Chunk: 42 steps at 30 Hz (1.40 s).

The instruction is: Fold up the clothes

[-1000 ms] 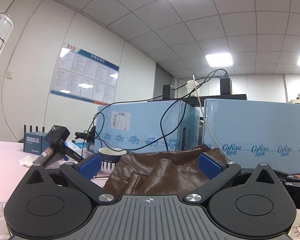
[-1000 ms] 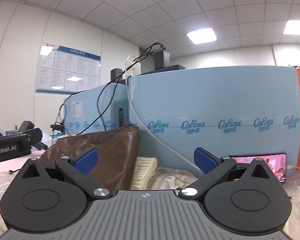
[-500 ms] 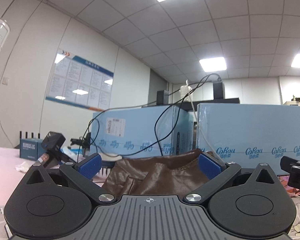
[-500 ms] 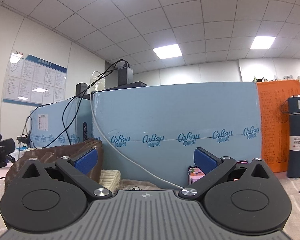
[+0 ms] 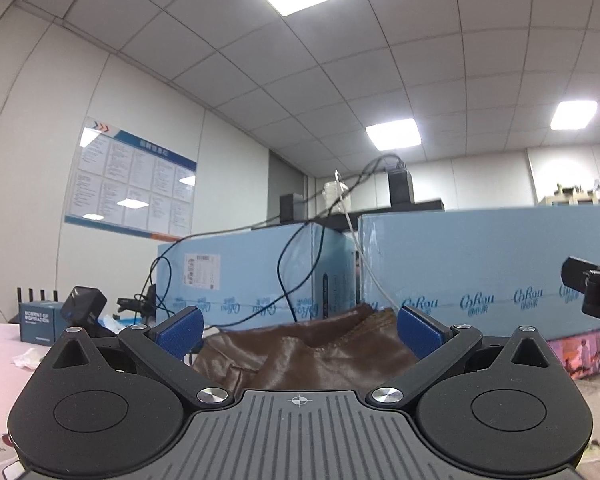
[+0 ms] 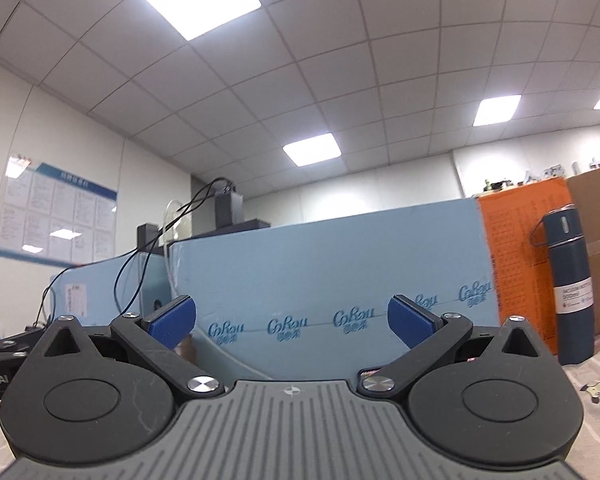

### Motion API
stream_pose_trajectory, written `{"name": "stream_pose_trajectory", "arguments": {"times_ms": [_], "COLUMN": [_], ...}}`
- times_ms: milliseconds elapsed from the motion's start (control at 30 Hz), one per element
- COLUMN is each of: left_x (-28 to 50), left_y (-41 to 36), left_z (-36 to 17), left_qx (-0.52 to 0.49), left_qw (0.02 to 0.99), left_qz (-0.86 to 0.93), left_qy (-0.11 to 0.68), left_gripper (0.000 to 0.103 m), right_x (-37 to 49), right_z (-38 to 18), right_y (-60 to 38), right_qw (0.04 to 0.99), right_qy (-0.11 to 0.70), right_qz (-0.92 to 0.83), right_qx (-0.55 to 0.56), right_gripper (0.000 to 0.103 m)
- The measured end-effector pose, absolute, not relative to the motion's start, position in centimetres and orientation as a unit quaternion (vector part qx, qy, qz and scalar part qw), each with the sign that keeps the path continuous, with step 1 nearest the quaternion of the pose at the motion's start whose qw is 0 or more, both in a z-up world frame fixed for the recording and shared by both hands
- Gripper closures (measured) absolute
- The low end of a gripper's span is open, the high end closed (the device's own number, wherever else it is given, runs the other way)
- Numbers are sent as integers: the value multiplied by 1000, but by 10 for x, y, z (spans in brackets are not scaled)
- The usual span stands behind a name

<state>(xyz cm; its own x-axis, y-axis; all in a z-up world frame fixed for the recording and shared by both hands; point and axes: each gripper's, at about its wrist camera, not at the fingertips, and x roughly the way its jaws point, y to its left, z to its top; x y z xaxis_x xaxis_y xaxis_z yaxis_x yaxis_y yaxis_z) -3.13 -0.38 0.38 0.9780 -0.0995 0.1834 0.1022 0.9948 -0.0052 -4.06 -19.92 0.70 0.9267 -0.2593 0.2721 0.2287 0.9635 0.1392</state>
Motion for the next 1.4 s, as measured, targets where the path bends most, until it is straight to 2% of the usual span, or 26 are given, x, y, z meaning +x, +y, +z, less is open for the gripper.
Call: {"name": "stream_pose_trajectory", "arguments": {"times_ms": [133, 467, 1000, 1267, 1400], "left_x": [-35, -30, -60, -88, -95], "left_y": [3, 3, -25, -75, -112], "left_z": [5, 7, 22, 46, 58], "left_qx": [-28, -40, -41, -49, -49], "left_qw": [993, 993, 978, 946, 928], "left_qz": [-50, -74, -150, -259, -325], "left_qy": [-107, -86, -137, -189, -175], "left_gripper": [0, 0, 0, 0, 0], "right_x": [-49, -57, -124, -179, -208], "right_z": [9, 23, 56, 81, 82], "right_y": [-201, -195, -204, -231, -254], "right_qw": [978, 984, 982, 977, 971], "right_qy": [-155, -138, -139, -141, -138], "right_qz": [-130, -91, -118, -156, -191], "right_qx": [58, 59, 42, 33, 28], "right_gripper": [0, 0, 0, 0, 0]}}
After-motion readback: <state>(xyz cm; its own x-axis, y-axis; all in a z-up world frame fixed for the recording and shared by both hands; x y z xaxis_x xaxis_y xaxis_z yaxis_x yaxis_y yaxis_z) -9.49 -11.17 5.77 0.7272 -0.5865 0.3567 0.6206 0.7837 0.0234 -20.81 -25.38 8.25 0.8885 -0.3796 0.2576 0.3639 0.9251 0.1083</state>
